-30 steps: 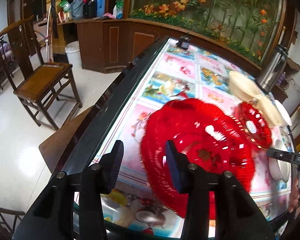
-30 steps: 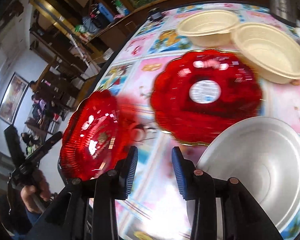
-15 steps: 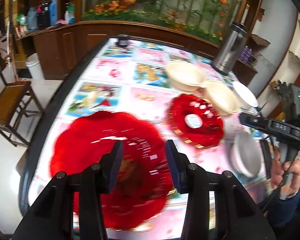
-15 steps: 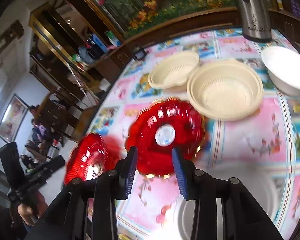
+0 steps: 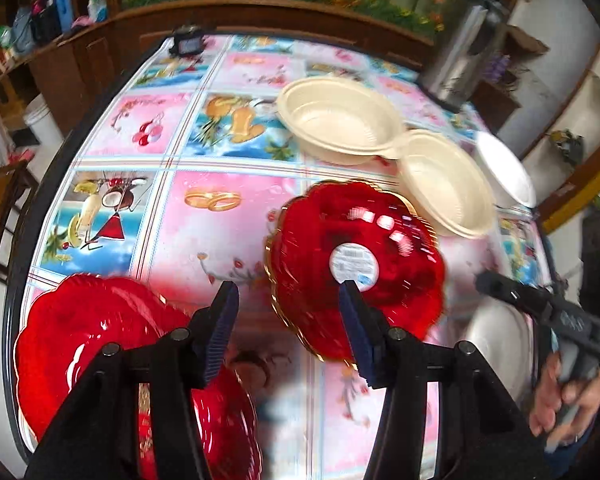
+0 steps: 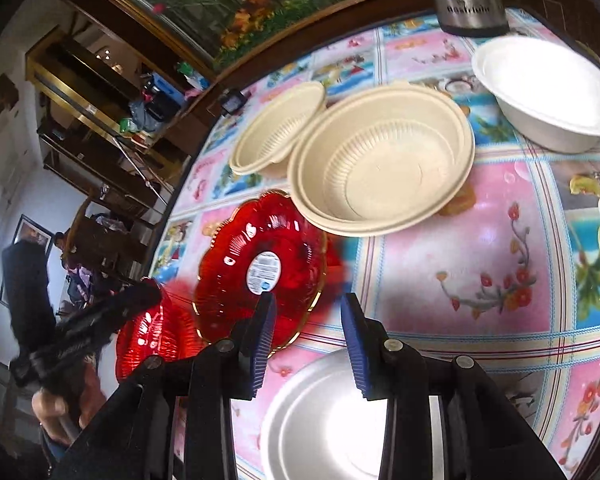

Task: Organize plates and bowls
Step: 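Grasp the rim of the red plate with the white sticker using the left tool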

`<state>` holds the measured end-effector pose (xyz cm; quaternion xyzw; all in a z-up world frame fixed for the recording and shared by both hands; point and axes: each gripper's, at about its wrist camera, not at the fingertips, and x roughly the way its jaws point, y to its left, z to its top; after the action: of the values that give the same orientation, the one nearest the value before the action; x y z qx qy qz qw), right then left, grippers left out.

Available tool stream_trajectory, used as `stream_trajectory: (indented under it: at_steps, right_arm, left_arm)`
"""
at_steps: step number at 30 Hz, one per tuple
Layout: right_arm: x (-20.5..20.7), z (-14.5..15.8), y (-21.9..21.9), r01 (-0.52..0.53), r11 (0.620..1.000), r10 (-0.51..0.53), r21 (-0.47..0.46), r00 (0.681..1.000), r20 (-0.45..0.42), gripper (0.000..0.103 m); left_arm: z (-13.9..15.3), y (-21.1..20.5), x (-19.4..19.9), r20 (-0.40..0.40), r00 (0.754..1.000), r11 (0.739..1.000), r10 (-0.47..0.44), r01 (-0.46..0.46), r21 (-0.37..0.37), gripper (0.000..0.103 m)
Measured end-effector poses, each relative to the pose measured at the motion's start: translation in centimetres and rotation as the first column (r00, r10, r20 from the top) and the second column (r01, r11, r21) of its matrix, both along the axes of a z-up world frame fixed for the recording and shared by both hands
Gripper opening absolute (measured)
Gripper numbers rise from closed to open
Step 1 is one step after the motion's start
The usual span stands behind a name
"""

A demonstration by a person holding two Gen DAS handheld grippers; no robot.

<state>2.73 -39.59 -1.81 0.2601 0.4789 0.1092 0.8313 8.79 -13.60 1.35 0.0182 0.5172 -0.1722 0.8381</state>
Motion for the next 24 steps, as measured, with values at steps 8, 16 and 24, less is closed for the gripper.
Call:
stream_trajectory:
  at_steps: [8, 16, 24]
  right_arm:
    - [1.2, -0.5, 0.4, -0.02, 0.999, 0.019, -0.039, 0.999, -0.036, 0.029]
    - [2.4, -1.4, 0.7, -0.032, 0.996, 0.025, -0.078, 0.996, -0.084, 0.029]
    - [3.9, -2.6, 1.4, -0.059, 0.996, 0.048, -0.072, 0.989, -0.141, 0.017]
  left_arm:
    - [-2.1, -0.9, 2.3, -0.03, 0.999, 0.999, 0.031, -0.03, 0.035, 0.05]
    - [-3.5, -1.2, 3.2, -0.061, 0.997, 0.999, 0.039, -0.036, 0.037, 0.05]
    - [-4.6, -1.8, 3.5, -0.1, 0.995, 1.0, 0.014, -0.012, 0.022, 0.033]
